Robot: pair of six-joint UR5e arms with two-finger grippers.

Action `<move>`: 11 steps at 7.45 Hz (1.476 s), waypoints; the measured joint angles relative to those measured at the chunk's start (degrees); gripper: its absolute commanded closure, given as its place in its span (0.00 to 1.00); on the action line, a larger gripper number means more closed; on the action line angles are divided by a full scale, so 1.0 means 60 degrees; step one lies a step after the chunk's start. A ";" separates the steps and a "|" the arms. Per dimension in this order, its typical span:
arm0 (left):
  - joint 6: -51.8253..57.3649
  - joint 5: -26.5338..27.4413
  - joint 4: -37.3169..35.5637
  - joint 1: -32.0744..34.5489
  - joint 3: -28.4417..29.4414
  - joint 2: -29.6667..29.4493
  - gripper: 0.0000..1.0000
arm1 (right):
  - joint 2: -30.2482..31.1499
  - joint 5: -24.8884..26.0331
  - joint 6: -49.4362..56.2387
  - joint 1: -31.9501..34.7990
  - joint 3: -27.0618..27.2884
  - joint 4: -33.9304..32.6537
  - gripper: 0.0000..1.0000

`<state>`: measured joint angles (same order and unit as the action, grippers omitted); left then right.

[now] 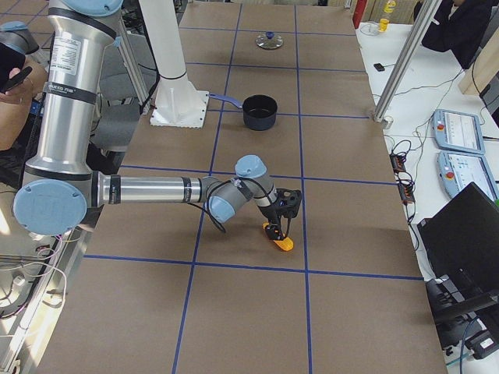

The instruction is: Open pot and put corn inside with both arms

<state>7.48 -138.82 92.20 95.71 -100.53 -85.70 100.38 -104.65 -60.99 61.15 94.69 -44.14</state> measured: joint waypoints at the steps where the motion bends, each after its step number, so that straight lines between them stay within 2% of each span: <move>1: 0.0002 -0.0004 0.0003 0.0000 -0.0014 0.0016 0.02 | -0.0390 0.0262 -0.0562 -0.0192 -0.0598 0.0358 0.10; 4: 0.0013 -0.0008 0.0013 -0.0005 -0.0030 0.0051 0.02 | -0.0925 0.0765 -0.1082 -0.0657 -0.1552 0.0780 0.11; 11: 0.0023 -0.0004 0.0014 -0.0029 -0.0014 0.0059 0.02 | -0.0680 0.0539 -0.0558 -0.0678 -0.1197 0.0653 0.10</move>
<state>7.61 -138.84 92.28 95.54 -100.62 -85.34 96.30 -101.42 -64.34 57.08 87.50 -40.22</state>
